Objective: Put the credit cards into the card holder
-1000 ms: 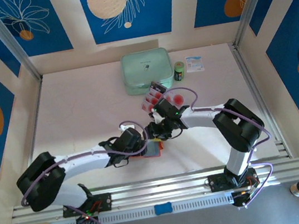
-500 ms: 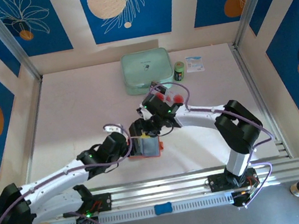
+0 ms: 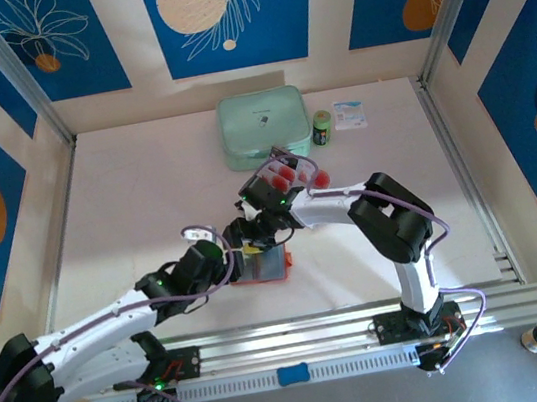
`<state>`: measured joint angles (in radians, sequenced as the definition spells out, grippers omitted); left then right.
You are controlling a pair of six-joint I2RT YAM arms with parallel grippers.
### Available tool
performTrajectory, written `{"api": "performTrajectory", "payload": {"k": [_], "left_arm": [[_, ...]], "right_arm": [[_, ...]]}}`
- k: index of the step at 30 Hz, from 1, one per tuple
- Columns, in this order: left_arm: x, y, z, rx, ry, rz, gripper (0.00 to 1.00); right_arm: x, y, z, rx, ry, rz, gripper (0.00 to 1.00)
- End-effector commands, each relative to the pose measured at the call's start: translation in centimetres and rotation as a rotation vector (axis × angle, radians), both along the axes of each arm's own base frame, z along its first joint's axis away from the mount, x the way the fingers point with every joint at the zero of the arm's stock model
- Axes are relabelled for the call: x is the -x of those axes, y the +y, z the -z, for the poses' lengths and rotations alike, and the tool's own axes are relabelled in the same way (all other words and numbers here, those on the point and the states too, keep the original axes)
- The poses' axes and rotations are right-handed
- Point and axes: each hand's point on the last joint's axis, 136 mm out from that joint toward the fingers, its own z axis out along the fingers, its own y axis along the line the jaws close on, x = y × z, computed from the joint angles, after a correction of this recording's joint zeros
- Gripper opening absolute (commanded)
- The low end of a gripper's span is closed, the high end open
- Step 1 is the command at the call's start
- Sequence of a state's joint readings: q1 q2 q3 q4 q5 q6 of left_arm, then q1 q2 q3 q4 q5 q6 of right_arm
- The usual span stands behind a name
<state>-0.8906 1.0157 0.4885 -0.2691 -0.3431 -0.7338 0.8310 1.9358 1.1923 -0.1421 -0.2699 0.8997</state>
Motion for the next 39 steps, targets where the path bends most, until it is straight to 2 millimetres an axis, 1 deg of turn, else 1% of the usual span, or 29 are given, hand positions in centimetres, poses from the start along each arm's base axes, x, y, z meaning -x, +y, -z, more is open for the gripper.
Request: {"api": "performTrajectory", "payload": {"k": [1, 6, 9, 13, 15, 16, 19, 21, 24, 27, 30, 32, 35, 37, 39], "left_arm": [[-0.1, -0.1, 1.2, -0.024, 0.018, 0.020, 0.88], [-0.8, -0.9, 2.3, -0.047, 0.040, 0.031, 0.88], [-1.1, -1.1, 3.1, -0.076, 0.054, 0.035, 0.88], [-1.3, -1.1, 4.0, -0.102, 0.073, 0.029, 0.88], [-1.2, -1.0, 4.3, -0.100, 0.079, 0.024, 0.88], [-1.2, -1.0, 4.3, -0.098, 0.078, 0.022, 0.88], [-1.1, -0.8, 4.3, -0.096, 0.076, 0.011, 0.88], [-1.2, -0.8, 4.0, -0.092, 0.072, 0.008, 0.88], [-1.3, -0.8, 3.9, -0.093, 0.072, 0.007, 0.88], [-1.3, -0.8, 3.8, -0.095, 0.073, 0.005, 0.88], [-1.2, -0.7, 3.8, -0.095, 0.075, 0.000, 0.88], [-1.2, -0.7, 3.7, -0.095, 0.076, 0.000, 0.88], [-1.3, -0.8, 3.6, -0.097, 0.076, 0.001, 0.88], [-1.3, -0.8, 3.6, -0.100, 0.076, 0.004, 0.88], [-1.4, -0.9, 3.5, -0.103, 0.075, 0.007, 0.88]], "right_arm": [[-0.1, 0.6, -1.2, -0.022, 0.000, 0.000, 0.63], [-0.2, 0.4, -1.9, -0.032, -0.006, 0.002, 0.63], [-0.4, -0.1, -2.8, -0.039, -0.025, 0.012, 0.63], [-0.5, -2.0, -3.9, -0.016, -0.072, 0.042, 0.63], [-0.3, -3.8, -4.0, 0.035, -0.098, 0.061, 0.63], [-0.1, -4.6, -3.9, 0.061, -0.105, 0.068, 0.63], [0.8, -7.6, -2.9, 0.185, -0.128, 0.078, 0.63], [1.4, -10.0, -2.0, 0.296, -0.149, 0.082, 0.63], [2.4, -12.6, -0.7, 0.428, -0.163, 0.067, 0.63], [3.2, -13.7, 0.2, 0.500, -0.167, 0.038, 0.63], [3.8, -14.1, 1.2, 0.541, -0.166, 0.017, 0.62], [4.0, -14.1, 1.8, 0.554, -0.161, 0.010, 0.59], [4.1, -14.5, 2.6, 0.575, -0.155, 0.009, 0.49], [4.1, -14.8, 3.2, 0.590, -0.150, 0.009, 0.40], [4.2, -15.1, 3.6, 0.605, -0.144, 0.007, 0.27]]}}
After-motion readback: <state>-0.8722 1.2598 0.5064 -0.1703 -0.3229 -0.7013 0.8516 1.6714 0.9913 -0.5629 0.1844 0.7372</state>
